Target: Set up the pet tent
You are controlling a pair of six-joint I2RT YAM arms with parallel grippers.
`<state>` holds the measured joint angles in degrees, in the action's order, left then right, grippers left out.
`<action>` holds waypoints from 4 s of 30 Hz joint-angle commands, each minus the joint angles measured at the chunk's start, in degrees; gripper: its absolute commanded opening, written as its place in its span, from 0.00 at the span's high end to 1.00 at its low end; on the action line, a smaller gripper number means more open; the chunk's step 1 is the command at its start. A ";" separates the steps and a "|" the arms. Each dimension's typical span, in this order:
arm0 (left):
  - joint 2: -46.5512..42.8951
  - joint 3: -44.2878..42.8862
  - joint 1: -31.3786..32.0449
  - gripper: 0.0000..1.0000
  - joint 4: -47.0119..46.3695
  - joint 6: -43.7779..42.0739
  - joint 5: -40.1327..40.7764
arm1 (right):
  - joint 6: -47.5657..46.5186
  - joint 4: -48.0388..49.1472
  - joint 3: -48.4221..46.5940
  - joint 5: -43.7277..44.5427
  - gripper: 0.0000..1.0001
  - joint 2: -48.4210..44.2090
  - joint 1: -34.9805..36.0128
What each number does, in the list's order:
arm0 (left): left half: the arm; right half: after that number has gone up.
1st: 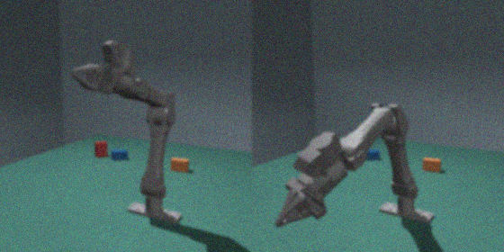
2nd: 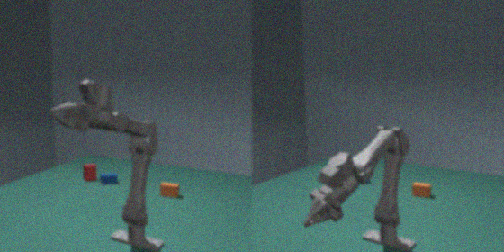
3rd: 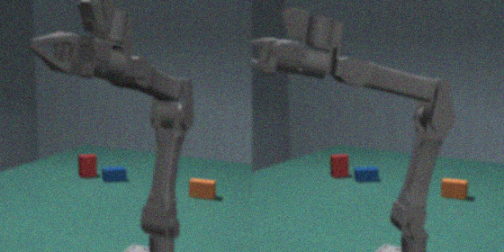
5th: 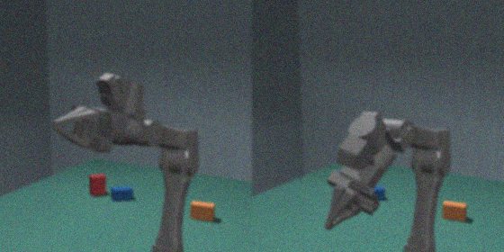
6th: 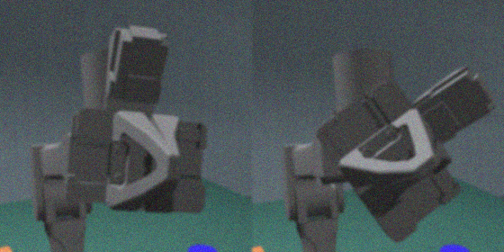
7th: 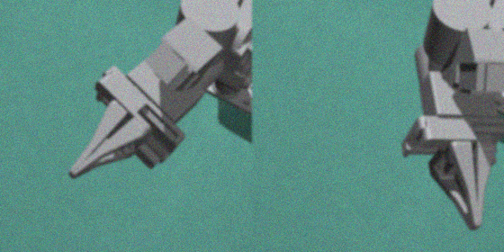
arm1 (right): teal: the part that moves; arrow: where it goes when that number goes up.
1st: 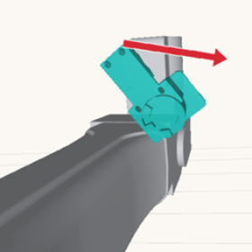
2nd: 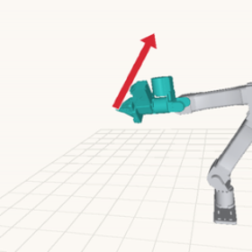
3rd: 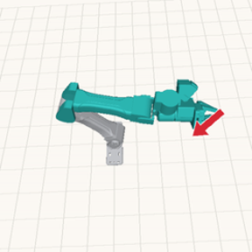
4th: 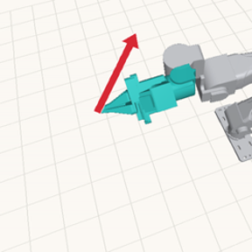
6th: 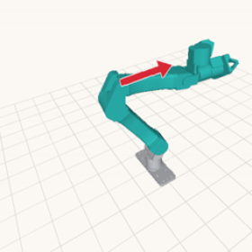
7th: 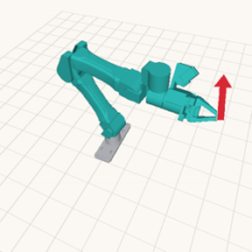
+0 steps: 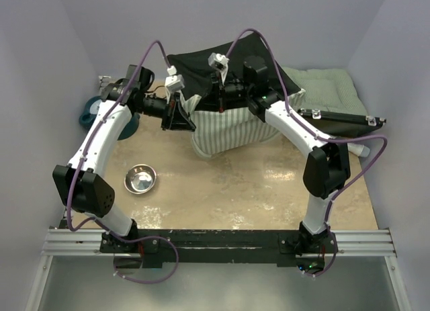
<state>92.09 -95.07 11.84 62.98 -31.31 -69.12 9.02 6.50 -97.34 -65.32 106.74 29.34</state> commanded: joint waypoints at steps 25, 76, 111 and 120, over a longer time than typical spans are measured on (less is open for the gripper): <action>6.16 3.57 5.57 1.00 2.85 6.52 8.39 | 48.11 42.45 9.80 5.29 1.00 -5.66 -3.42; 10.21 1.11 7.50 1.00 -0.14 10.13 13.93 | 51.63 46.06 13.05 3.80 1.00 -7.25 -3.24; 7.23 -7.50 6.80 1.00 -4.61 13.46 9.97 | 27.04 25.60 14.29 1.07 1.00 -9.53 -2.98; 3.01 -7.24 6.80 1.00 -10.15 15.75 7.51 | 17.27 15.04 12.18 3.18 1.00 -9.09 -2.80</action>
<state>97.58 -101.80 18.76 54.92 -19.09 -63.68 33.04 28.40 -82.81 -62.78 99.15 25.87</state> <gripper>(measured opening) 0.037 0.010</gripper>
